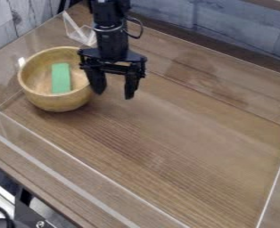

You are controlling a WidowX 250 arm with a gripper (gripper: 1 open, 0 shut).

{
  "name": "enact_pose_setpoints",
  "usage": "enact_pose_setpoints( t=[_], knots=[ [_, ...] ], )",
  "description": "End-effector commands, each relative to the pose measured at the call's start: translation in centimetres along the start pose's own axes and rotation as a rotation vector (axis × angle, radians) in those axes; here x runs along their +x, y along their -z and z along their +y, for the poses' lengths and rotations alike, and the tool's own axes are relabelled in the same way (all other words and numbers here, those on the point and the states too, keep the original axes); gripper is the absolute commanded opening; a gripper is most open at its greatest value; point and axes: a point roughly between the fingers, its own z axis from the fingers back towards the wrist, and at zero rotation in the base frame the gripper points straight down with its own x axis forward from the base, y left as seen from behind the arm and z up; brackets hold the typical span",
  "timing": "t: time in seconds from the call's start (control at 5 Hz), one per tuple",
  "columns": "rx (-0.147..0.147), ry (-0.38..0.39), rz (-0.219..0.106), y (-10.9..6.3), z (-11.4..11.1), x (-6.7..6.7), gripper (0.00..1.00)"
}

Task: Move green stick from inside the wooden bowl to the table next to it

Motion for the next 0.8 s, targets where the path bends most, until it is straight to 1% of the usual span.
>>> enact_pose_setpoints(
  t=[0.0,0.2,0.6],
  knots=[
    [0.012,-0.033,-0.074,-2.1,1.6,1.1,1.00],
    [0.015,-0.057,-0.068,-2.2,2.3,0.9,1.00],
    [0.023,-0.035,-0.052,-1.3,3.0,-0.6,1.00]
  ],
)
